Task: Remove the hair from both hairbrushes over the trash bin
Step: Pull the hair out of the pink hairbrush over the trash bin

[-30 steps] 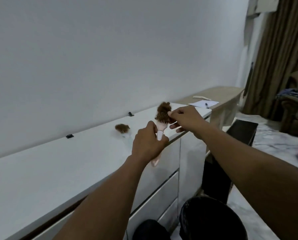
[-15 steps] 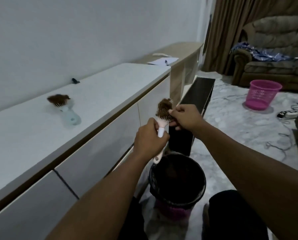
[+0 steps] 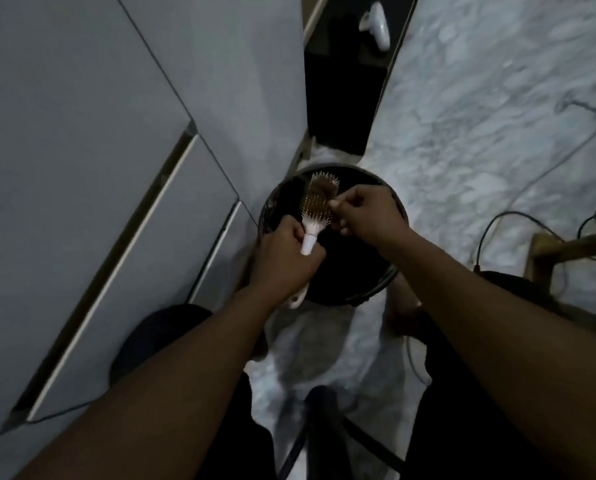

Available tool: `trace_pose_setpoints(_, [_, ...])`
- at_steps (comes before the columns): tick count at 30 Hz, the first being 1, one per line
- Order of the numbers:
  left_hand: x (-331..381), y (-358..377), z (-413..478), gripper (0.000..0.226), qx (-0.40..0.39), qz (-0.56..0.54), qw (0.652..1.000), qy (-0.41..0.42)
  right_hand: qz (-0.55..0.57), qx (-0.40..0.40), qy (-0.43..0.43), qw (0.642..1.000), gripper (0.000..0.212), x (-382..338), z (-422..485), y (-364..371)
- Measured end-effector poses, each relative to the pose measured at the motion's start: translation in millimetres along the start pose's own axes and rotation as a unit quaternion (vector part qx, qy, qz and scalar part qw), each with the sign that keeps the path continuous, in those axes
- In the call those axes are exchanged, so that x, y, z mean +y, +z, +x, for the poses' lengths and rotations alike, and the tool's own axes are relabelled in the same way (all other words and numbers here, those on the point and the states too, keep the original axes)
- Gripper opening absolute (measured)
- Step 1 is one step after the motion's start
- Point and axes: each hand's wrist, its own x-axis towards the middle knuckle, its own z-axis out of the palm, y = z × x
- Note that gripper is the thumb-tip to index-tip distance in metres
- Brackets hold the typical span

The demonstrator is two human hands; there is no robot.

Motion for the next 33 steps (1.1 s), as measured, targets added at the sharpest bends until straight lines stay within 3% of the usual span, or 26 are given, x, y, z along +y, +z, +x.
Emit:
trace_pose_setpoints(6, [-39.7, 44.7, 37.8, 0.022, -0.058, -0.064, 0.994, -0.073, -0.007, -0.005, 0.044, 0.999, 0.014, 60.0, 43.6, 14.6])
trace_pose_setpoints(11, [-59.9, 63.2, 56.5, 0.037, -0.119, -0.143, 0.978, -0.089, -0.005, -0.016, 0.047, 0.999, 0.014, 71.4, 65.1, 19.5])
trace_pose_setpoints(16, [-59.7, 73.1, 78.6, 0.039, -0.142, -0.181, 0.968, -0.102, 0.123, 0.024, 0.131, 0.983, 0.012, 71.2, 79.4, 24.8])
trace_pose_setpoints(21, [-60.6, 80.9, 80.4, 0.031, -0.142, -0.150, 0.972, -0.109, 0.138, 0.046, 0.161, 0.976, 0.044, 76.4, 86.7, 41.4])
trace_pose_setpoints(25, [-55.8, 81.9, 84.7, 0.029, -0.141, -0.138, 0.972, -0.126, 0.093, 0.091, 0.160, 0.979, 0.024, 83.4, 95.1, 45.5])
trace_pose_setpoints(28, [-52.5, 80.9, 89.6, 0.029, -0.134, -0.111, 0.977, -0.123, 0.089, 0.104, 0.168, 0.976, 0.023, 84.3, 96.0, 47.6])
trace_pose_setpoints(33, [-51.3, 75.4, 98.6, 0.023, -0.128, -0.095, 0.978, -0.136, 0.222, 0.078, 0.207, 0.949, 0.019, 73.3, 97.0, 54.1])
